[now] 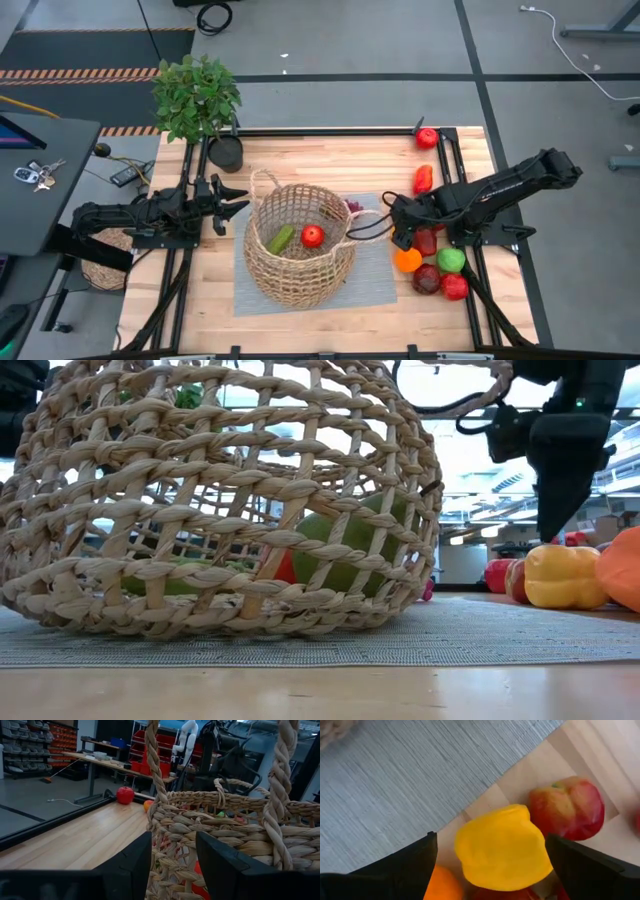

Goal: Build produce basket
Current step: Put the yellow bell pepper into the basket

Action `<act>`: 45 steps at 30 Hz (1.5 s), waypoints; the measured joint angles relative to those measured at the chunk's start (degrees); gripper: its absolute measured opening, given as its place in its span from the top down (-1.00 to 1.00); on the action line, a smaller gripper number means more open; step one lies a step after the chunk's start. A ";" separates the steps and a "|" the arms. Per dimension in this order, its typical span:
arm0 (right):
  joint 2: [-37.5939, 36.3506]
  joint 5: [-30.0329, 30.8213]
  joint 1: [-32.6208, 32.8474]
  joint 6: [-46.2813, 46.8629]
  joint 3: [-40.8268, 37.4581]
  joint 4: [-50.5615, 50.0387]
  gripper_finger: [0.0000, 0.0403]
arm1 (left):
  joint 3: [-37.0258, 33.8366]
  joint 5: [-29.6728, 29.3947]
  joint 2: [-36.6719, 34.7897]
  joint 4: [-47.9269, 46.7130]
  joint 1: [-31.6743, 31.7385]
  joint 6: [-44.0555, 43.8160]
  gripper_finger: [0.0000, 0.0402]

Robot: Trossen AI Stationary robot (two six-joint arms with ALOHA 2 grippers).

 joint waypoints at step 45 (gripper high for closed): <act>0.05 2.13 -0.07 -3.47 3.12 1.94 -0.52 | 0.00 0.00 -0.01 -0.02 0.02 0.00 0.20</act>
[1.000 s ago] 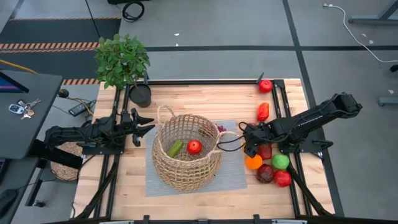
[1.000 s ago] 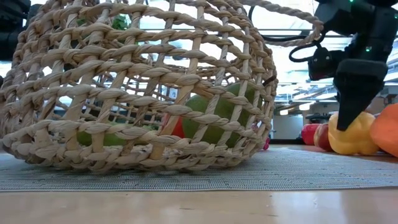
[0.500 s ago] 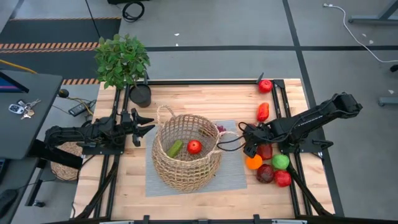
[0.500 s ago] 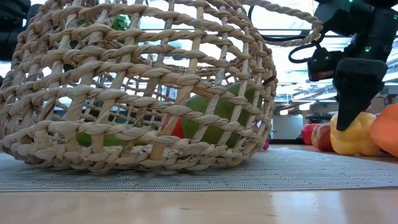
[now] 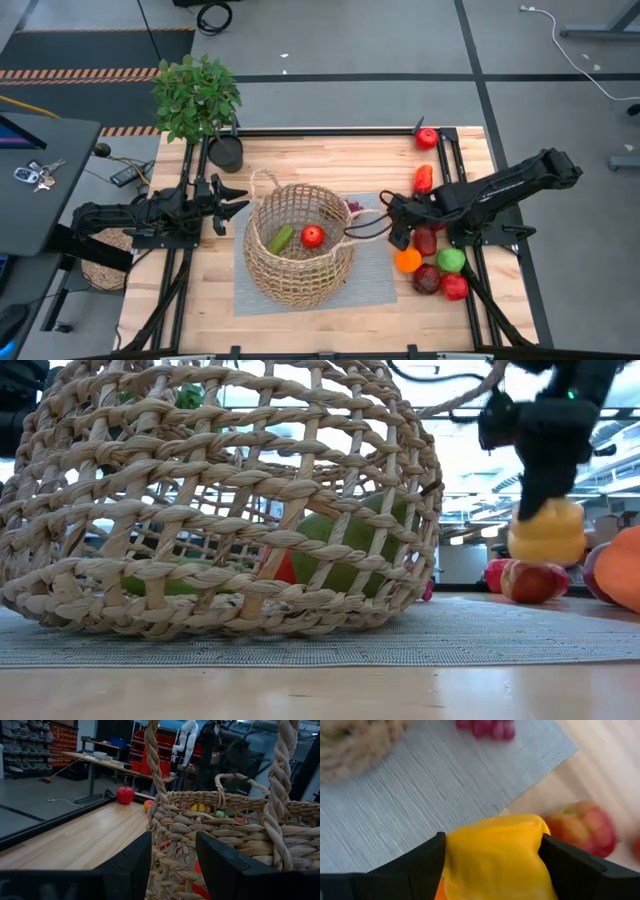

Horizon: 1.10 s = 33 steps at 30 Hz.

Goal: Build produce basket
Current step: Put the yellow bell pepper into the basket

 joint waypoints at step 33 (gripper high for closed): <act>0.50 29.73 0.04 -30.08 30.53 17.47 -0.52 | -0.02 0.00 0.01 0.02 0.00 0.00 0.20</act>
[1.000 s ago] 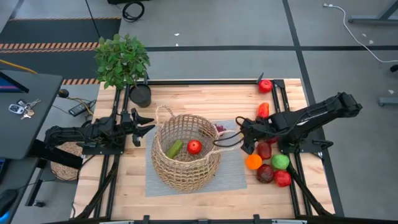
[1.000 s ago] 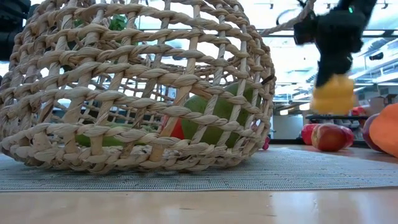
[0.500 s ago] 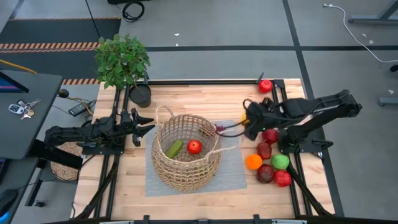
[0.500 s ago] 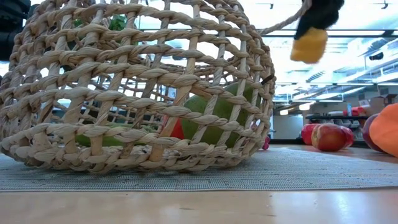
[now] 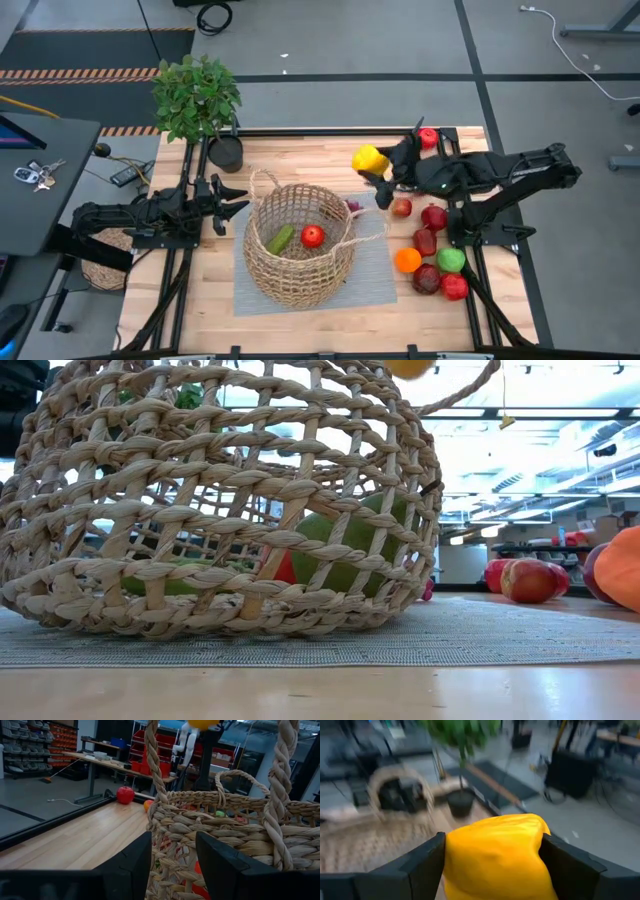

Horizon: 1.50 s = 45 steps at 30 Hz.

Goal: Build produce basket
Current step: Put the yellow bell pepper into the basket

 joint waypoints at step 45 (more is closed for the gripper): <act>15.31 -25.19 -5.42 -1.17 -0.06 19.43 -0.52 | 0.00 0.00 0.01 -0.02 0.00 0.00 0.20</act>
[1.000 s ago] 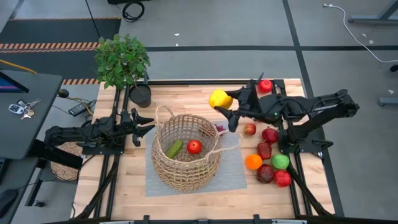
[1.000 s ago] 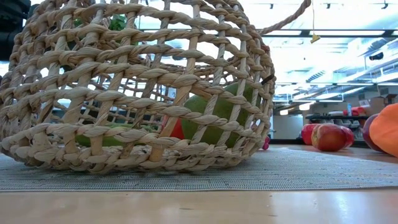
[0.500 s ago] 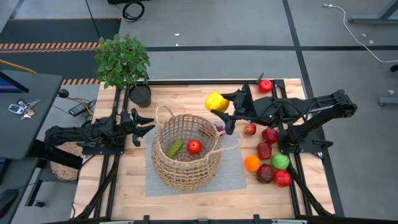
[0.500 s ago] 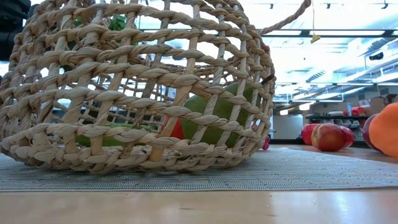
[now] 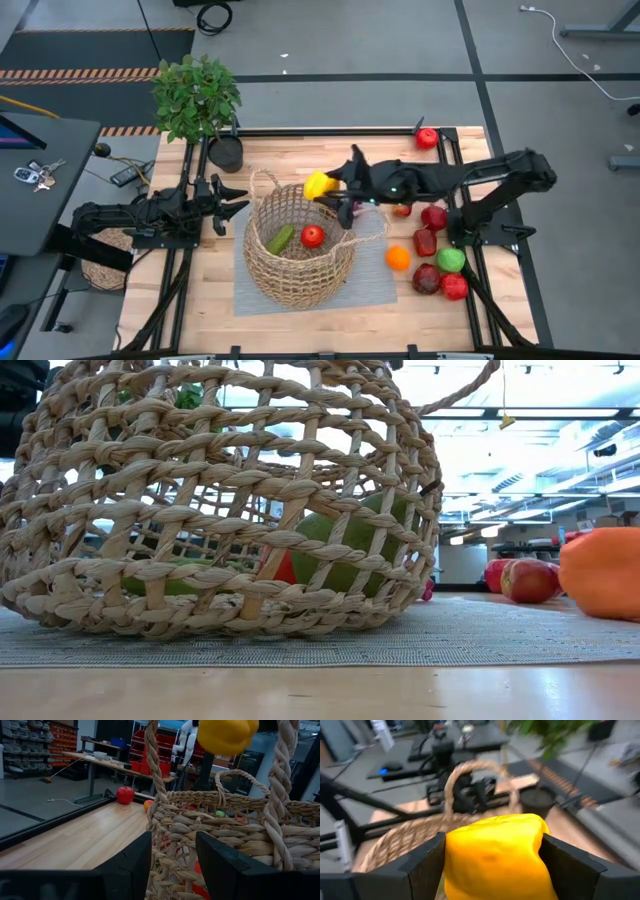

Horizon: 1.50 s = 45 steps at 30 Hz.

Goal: Build produce basket
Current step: Put the yellow bell pepper into the basket

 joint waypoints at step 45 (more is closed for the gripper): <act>41.68 -38.83 -2.23 -13.02 30.12 -20.52 -0.53 | 0.00 0.00 -0.02 0.02 0.00 0.00 0.20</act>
